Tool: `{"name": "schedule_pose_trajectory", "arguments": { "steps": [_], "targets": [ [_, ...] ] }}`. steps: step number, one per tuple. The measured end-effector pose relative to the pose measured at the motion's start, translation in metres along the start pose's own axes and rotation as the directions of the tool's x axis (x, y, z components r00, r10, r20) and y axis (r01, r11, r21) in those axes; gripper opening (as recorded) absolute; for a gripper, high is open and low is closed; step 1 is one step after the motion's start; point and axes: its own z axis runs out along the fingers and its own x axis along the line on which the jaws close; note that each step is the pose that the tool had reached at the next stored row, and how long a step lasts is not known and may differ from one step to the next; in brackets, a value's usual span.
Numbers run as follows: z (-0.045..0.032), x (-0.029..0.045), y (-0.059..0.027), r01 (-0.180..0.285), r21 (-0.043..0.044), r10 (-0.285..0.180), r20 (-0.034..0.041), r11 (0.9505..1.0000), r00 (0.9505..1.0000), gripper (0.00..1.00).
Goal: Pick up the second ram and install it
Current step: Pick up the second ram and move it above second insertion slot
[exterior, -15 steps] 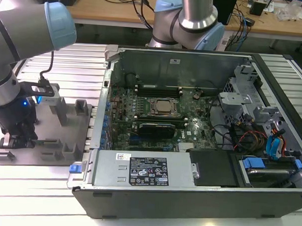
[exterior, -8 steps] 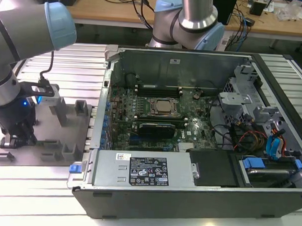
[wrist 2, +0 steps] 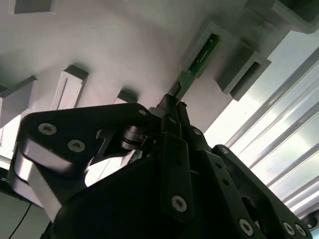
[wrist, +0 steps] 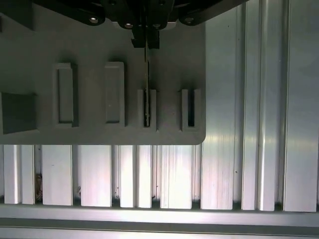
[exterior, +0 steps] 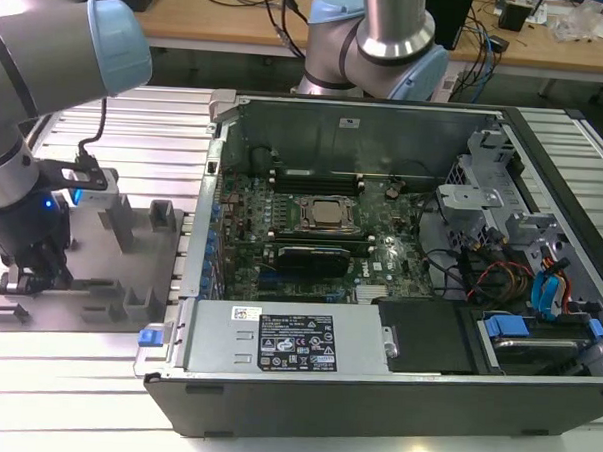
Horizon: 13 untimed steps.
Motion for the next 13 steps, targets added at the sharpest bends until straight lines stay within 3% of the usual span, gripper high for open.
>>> {"name": "schedule_pose_trajectory", "arguments": {
  "steps": [5, 13],
  "targets": [
    [-0.018, -0.0005, 0.0009, 0.0, -0.0001, 0.0, 0.0, 1.0, 1.0, 0.11],
    [-0.036, -0.001, 0.0017, 0.0, 0.0, 0.0, 0.0, 1.0, 1.0, 0.11]
  ]
}}
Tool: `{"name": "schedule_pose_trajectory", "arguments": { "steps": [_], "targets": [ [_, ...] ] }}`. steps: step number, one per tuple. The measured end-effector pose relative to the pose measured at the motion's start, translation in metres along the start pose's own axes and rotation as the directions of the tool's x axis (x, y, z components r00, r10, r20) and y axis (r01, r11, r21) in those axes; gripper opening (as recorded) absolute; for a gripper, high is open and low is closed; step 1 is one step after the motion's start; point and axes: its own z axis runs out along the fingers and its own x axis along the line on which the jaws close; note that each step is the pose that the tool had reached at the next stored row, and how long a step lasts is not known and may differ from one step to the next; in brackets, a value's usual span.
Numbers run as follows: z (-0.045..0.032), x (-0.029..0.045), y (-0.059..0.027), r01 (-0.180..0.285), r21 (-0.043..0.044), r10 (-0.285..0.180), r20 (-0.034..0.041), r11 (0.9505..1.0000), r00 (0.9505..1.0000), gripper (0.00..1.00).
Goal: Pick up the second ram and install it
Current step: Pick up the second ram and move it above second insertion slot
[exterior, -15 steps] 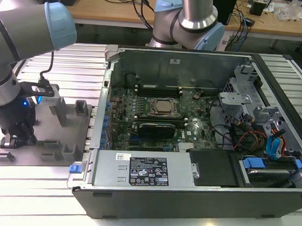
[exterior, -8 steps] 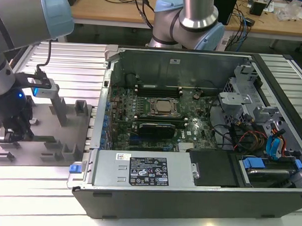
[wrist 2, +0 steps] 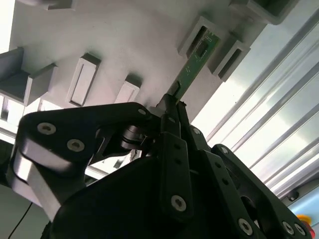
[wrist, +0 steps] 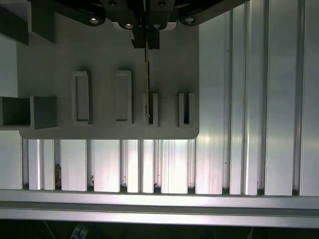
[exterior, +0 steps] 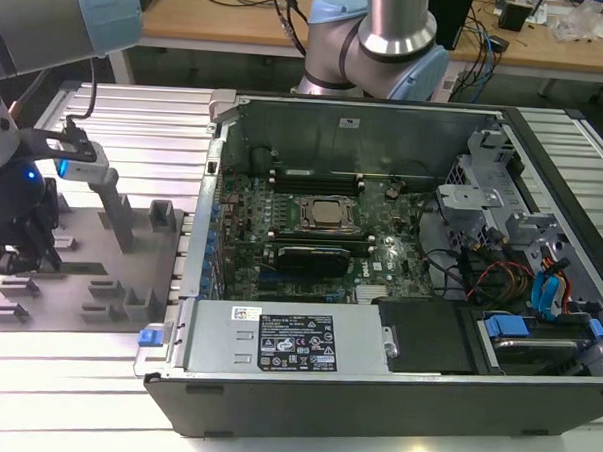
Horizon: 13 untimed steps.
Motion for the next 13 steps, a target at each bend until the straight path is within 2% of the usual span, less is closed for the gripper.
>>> {"name": "schedule_pose_trajectory", "arguments": {
  "steps": [13],
  "targets": [
    [-0.0192, -0.0005, 0.0009, 0.0, 0.0, 0.0, 0.0, 1.0, 1.0, 0.11]
  ]
}}
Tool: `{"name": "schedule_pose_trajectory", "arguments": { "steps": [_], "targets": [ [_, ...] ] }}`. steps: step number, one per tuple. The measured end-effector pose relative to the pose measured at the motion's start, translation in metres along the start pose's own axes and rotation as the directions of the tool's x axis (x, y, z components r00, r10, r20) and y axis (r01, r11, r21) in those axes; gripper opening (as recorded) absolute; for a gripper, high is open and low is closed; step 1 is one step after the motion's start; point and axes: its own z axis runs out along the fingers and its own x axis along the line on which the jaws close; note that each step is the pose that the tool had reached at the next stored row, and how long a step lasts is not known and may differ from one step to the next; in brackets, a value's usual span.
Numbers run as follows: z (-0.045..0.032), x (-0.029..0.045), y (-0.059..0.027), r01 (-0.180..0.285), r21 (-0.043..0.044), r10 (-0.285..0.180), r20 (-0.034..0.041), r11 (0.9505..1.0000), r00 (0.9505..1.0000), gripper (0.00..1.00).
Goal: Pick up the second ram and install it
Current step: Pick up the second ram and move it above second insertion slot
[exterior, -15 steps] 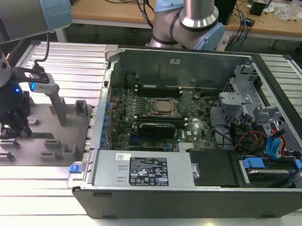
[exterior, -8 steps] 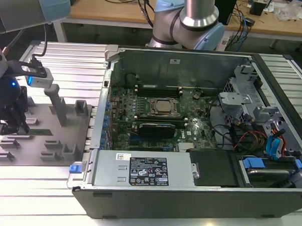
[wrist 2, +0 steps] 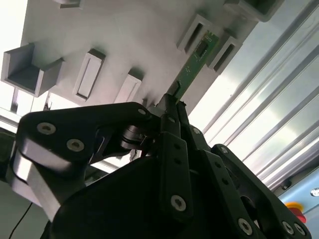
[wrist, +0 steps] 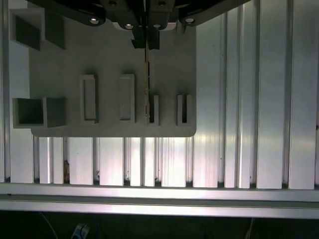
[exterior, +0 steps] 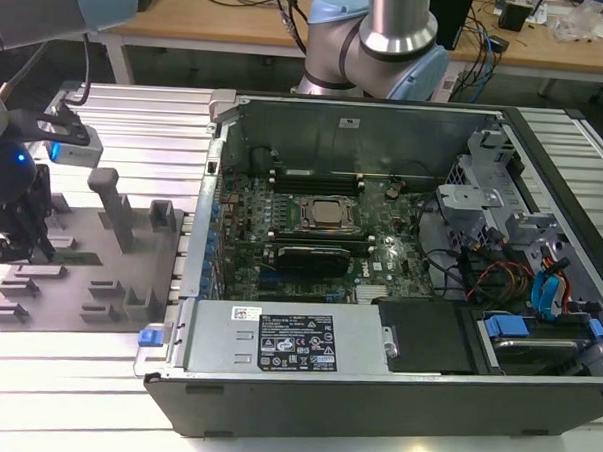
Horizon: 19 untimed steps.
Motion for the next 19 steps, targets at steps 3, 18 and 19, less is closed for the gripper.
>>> {"name": "schedule_pose_trajectory", "arguments": {
  "steps": [3, 18, 19],
  "targets": [
    [-0.0079, -0.0002, 0.0004, 0.0, 0.0, 0.0, 0.0, 1.0, 1.0, 0.11],
    [-0.0468, -0.0012, 0.0021, 0.0, 0.0, 0.0, 0.0, 1.0, 1.0, 0.11],
    [-0.05, -0.0013, 0.0022, 0.0, 0.0, 0.0, 0.0, 1.0, 1.0, 0.11]
  ]
}}
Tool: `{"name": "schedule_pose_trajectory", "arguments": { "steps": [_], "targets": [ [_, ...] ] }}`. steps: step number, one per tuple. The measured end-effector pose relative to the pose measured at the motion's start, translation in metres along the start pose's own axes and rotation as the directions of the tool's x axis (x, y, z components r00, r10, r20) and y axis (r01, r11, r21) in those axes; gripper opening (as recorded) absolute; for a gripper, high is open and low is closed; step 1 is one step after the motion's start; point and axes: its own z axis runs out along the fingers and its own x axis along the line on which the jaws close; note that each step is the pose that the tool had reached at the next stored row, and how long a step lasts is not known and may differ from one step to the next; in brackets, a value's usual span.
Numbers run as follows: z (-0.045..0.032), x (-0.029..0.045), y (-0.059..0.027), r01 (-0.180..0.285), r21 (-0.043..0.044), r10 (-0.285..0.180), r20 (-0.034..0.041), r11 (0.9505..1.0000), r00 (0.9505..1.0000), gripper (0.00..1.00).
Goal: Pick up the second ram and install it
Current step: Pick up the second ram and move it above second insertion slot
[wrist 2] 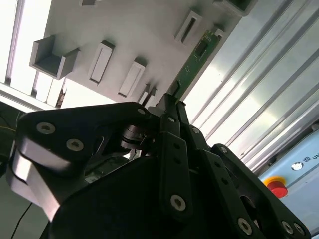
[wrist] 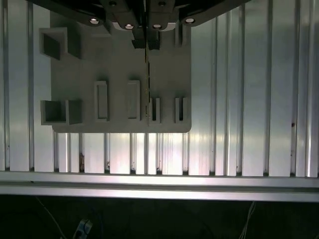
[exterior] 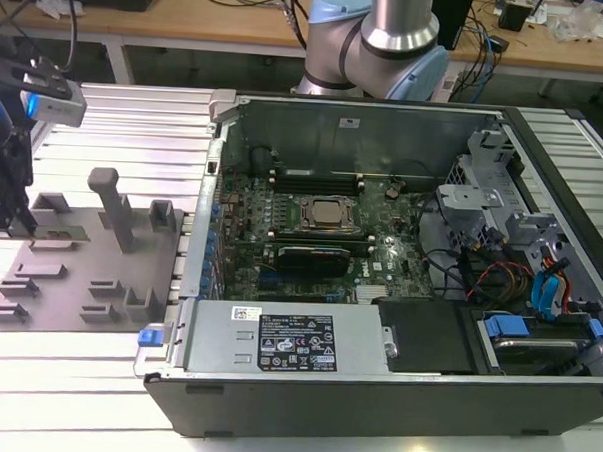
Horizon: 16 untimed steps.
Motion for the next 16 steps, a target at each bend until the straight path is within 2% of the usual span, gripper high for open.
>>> {"name": "schedule_pose_trajectory", "arguments": {
  "steps": [7, 16],
  "targets": [
    [-0.0119, -0.0004, 0.0006, 0.0, -0.0001, 0.0, 0.0, 1.0, 1.0, 0.11],
    [-0.0205, -0.0006, 0.0009, 0.0, 0.0, 0.0, -0.0001, 1.0, 1.0, 0.11]
  ]
}}
